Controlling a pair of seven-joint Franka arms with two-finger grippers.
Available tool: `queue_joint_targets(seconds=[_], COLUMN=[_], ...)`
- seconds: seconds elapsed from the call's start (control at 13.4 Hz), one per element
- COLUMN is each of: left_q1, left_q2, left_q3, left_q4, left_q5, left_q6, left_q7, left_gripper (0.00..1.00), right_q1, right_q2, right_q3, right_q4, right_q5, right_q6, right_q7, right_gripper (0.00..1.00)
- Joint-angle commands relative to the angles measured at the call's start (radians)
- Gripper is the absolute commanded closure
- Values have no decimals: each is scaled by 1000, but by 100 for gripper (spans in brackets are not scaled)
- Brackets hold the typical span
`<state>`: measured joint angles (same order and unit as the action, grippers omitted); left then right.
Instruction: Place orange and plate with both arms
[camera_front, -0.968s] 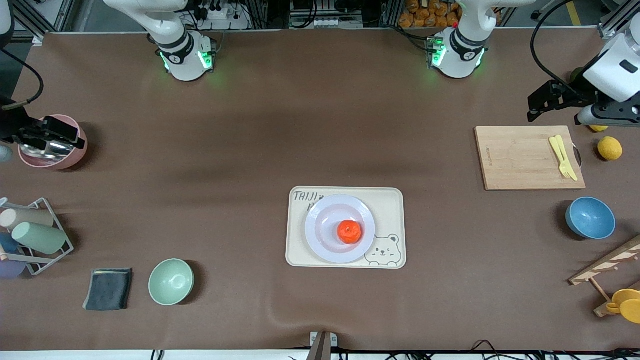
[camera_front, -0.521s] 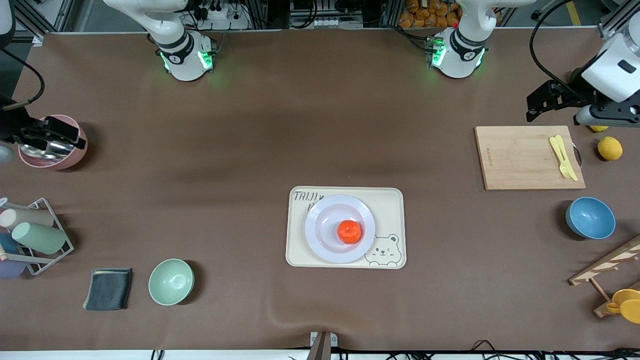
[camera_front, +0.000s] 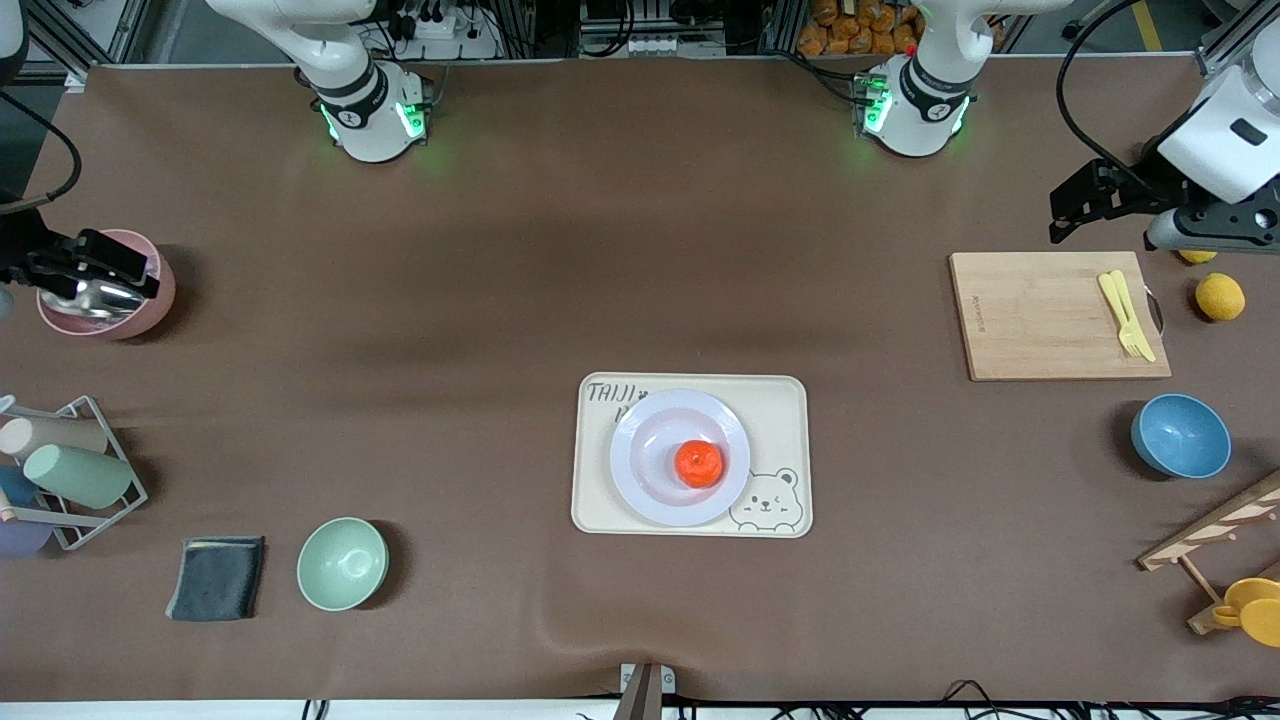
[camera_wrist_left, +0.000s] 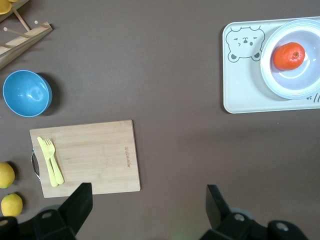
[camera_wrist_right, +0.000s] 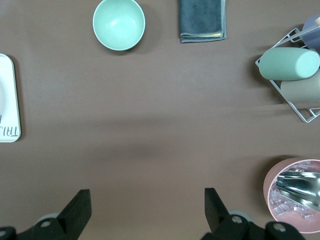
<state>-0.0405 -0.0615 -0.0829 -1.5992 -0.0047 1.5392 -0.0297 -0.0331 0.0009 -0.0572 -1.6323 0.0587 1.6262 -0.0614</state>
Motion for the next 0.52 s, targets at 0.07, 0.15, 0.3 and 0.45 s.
queue_joint_targets(seconds=[0.07, 0.15, 0.3, 0.45], left_q1=[5, 5, 5, 5], left_q2=[0, 0, 0, 2], left_q3=[-3, -3, -3, -3], left_q4=[10, 10, 10, 10], left_q5=[5, 5, 3, 3], left_q6=[-5, -5, -5, -5], left_q7=[4, 4, 4, 2], left_gripper=[0, 0, 0, 0], right_q1=[10, 10, 10, 21], right_q2=[-9, -9, -9, -7], right_q3=[4, 4, 4, 4], right_q4=[3, 3, 2, 2], right_q5=[-25, -25, -25, -25], right_q6=[-5, -6, -6, -8], right_q7=[34, 34, 34, 37], right_gripper=[0, 0, 0, 0])
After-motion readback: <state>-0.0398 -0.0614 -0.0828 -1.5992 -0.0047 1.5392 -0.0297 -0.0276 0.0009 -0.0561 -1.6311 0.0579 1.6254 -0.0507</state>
